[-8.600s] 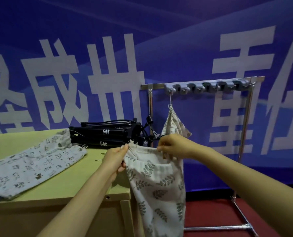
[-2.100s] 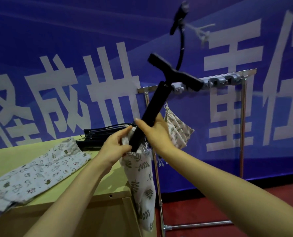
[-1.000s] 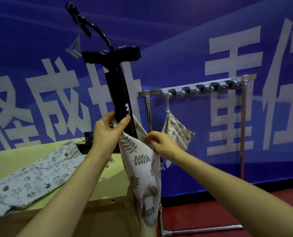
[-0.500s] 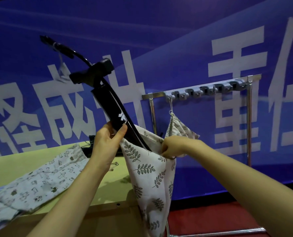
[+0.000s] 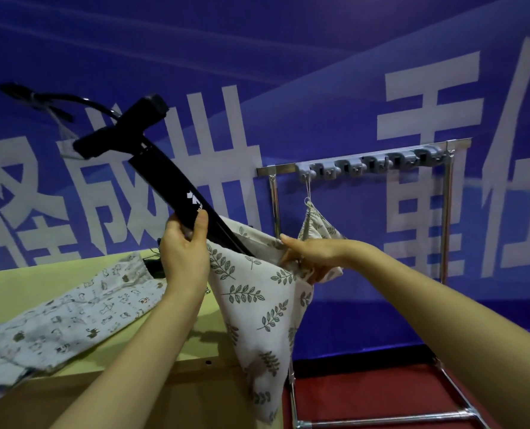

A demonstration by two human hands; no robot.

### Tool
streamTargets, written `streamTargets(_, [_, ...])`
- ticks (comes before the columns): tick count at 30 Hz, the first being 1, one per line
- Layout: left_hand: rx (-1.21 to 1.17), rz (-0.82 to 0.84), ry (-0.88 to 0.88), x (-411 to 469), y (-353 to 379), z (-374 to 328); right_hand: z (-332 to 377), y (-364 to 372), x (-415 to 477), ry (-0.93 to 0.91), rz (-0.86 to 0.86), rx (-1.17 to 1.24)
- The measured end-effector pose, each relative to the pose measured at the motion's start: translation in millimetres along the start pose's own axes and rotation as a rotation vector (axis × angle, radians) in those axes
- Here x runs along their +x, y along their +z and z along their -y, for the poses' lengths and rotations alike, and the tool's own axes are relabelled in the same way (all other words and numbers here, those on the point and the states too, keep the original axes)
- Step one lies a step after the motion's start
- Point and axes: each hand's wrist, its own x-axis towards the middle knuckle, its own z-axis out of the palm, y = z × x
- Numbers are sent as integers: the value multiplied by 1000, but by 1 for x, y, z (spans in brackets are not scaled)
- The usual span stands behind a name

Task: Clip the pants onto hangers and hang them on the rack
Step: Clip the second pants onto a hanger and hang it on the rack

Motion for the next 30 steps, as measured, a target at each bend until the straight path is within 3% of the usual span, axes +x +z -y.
streamTargets(3, [15, -94, -16, 3, 3, 4, 5, 2, -5, -59, -63, -7])
streamTargets(8, [90, -131, -41, 4, 11, 12, 5, -1, -6, -228, -184, -404])
streamTargets(14, [217, 86, -57, -7, 23, 25, 7, -15, -19, -320, -194, -486])
streamTargets(17, [156, 205, -75, -9, 30, 25, 7, -21, -24, -442, -321, -128])
streamTargets(20, [94, 314, -67, -11, 38, 20, 11, -25, -27, -573, -446, 633])
streamTargets(23, [-17, 345, -35, -17, 49, 5, 19, -29, -20, -678, -397, 1254])
streamTargets(26, [-71, 347, -37, -21, 60, -1, 24, -30, -10, -653, -323, 1523])
streamTargets(30, [-219, 314, -160, -30, 69, 8, 16, -27, -15, -610, -243, 1656])
